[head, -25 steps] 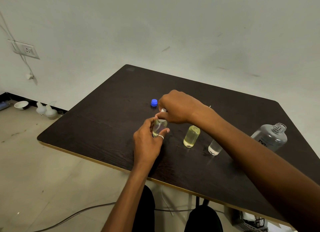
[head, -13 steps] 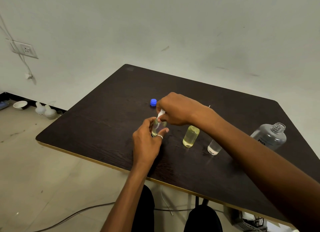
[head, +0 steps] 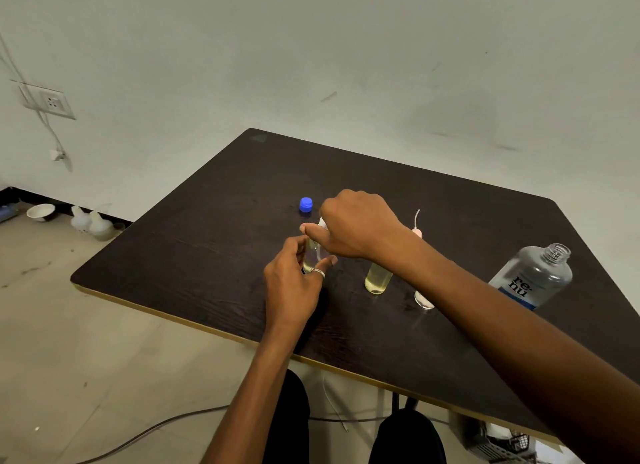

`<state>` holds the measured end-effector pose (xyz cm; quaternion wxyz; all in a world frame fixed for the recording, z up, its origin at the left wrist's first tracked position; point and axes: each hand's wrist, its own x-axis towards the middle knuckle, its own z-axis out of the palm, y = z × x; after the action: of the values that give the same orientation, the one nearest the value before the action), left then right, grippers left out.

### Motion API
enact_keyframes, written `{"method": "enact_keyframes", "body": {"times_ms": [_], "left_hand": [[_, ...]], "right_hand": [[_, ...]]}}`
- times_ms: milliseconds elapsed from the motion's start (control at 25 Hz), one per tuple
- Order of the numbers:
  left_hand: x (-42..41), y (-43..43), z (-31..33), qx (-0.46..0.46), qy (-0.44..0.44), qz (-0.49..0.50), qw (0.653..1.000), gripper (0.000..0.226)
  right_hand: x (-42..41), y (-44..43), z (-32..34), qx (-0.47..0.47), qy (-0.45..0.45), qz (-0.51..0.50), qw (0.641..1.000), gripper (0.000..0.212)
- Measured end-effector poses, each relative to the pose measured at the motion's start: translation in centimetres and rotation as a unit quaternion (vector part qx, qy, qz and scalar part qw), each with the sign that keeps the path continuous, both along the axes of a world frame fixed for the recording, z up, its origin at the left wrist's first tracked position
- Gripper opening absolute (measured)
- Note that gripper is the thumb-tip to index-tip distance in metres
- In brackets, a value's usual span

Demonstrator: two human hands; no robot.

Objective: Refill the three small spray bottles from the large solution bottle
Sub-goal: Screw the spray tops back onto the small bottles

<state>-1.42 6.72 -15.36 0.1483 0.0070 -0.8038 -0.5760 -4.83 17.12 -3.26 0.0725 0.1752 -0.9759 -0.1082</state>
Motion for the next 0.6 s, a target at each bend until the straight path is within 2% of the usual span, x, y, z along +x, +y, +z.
{"method": "enact_keyframes", "body": {"times_ms": [120,240,480,600], "left_hand": [[0.0,0.0,0.0,0.007,-0.004,0.001,1.0,0.046],[0.0,-0.1,0.0,0.015,-0.006,-0.002,1.0,0.049],[0.0,-0.1,0.2,0.011,-0.008,-0.006,1.0,0.048],[-0.1,-0.1,0.2,0.0,-0.013,-0.002,1.0,0.046]], "right_hand": [[-0.4,0.7,0.8,-0.043,-0.063,0.064,0.995,0.032],[-0.8,0.9,1.4,-0.049,-0.113,0.115,0.986,0.03],[-1.0,0.5,0.7,-0.058,-0.098,0.108,0.988,0.022],[-0.7,0.6,0.0,-0.057,-0.063,0.081,0.993,0.017]]}}
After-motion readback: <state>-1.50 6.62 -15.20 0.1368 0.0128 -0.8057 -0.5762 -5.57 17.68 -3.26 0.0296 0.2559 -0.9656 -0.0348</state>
